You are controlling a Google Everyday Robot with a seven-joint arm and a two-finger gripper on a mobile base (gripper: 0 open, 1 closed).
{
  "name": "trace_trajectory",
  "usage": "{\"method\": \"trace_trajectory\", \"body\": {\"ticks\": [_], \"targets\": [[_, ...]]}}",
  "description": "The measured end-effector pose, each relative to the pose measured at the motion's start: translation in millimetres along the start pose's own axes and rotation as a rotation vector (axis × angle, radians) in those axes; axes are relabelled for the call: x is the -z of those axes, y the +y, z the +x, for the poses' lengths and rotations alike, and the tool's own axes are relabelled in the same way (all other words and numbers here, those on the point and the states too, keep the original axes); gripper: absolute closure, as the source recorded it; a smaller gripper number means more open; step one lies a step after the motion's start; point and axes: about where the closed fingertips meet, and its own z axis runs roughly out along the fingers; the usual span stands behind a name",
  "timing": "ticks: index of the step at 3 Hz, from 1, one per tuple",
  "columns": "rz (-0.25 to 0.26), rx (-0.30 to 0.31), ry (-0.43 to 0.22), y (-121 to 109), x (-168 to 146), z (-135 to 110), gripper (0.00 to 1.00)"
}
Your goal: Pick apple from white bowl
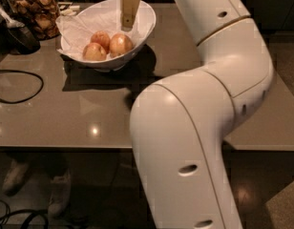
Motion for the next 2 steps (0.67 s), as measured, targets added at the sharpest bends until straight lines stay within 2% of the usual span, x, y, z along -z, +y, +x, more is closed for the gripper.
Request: {"method": "trace_trajectory", "body": {"ticks": [1,2], "targets": [[-0.015,-0.006,-0.014,-4,-16,-4,0.20],[-0.029,-0.009,-0.022,-5,-29,-7,0.12]]}}
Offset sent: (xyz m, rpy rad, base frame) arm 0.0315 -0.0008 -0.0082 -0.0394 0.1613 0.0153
